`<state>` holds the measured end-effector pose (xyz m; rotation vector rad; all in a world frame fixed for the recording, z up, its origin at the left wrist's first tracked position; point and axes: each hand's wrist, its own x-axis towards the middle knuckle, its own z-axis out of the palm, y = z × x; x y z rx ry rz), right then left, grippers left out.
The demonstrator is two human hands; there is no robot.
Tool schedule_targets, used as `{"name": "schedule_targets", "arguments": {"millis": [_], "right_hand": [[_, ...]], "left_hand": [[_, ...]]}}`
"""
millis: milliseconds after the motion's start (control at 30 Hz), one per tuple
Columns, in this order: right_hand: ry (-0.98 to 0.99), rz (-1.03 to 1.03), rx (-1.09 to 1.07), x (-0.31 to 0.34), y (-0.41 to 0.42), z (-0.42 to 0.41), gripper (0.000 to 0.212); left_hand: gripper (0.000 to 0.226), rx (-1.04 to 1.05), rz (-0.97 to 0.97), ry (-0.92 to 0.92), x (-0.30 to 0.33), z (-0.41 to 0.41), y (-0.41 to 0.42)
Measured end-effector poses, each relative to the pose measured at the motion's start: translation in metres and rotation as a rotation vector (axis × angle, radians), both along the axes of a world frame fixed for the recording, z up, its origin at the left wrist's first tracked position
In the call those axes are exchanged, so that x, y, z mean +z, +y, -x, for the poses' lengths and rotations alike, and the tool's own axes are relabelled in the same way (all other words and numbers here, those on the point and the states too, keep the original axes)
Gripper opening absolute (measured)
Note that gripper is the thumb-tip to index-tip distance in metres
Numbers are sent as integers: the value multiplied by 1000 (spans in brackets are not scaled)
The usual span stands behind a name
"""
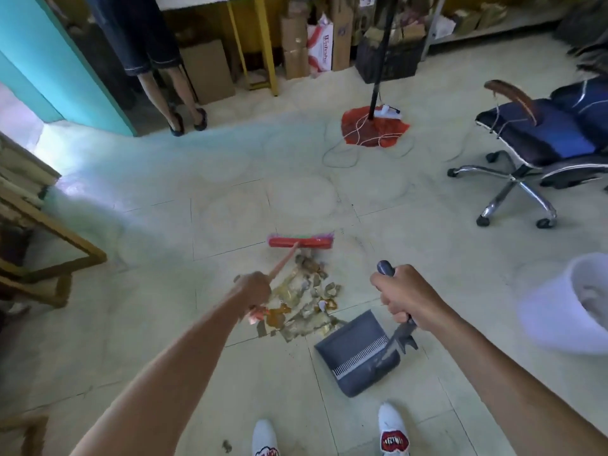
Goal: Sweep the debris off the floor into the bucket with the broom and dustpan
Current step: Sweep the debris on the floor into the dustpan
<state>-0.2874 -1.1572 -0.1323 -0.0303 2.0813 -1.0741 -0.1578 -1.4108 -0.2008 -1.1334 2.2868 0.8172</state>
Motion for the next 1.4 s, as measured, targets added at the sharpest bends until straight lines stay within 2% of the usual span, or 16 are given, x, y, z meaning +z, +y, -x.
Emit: {"name": "schedule_targets", "arguments": {"millis": [67, 167, 467, 667, 733, 900, 1033, 1233, 1300, 1400], "right_hand": [[5, 4, -75, -7, 4, -15, 26], [27, -30, -107, -13, 5, -37, 31], [77, -73, -250, -1, 6, -81, 31], [49, -128, -294, -9, 25, -90, 28], [55, -141, -305, -10, 29, -89, 31], [39, -94, -309, -3, 21, -87, 26], [43, -62, -238, 2, -3, -86, 26], [9, -43, -161, -6, -23, -83, 26], [36, -79, -105, -14, -22, -80, 23], [136, -163, -15, -29, -10, -80, 37]], "left_hand": [[34, -104, 2, -79, -30, -6, -8], [36, -168, -40, -157, -39, -27, -21], [32, -478, 198, -139, 24, -28, -80], [33, -801, 339, -193, -16, -40, -47], [34, -840, 379, -220, -24, -47, -47], [37, -751, 409, -198, -8, -54, -78], [43, -576, 292, -105, 20, -62, -107], [32, -81, -10, -93, -2, -95, -115], [26, 189, -101, -41, -28, -92, -116], [17, 426, -133, -48, -70, -86, -93]]}}
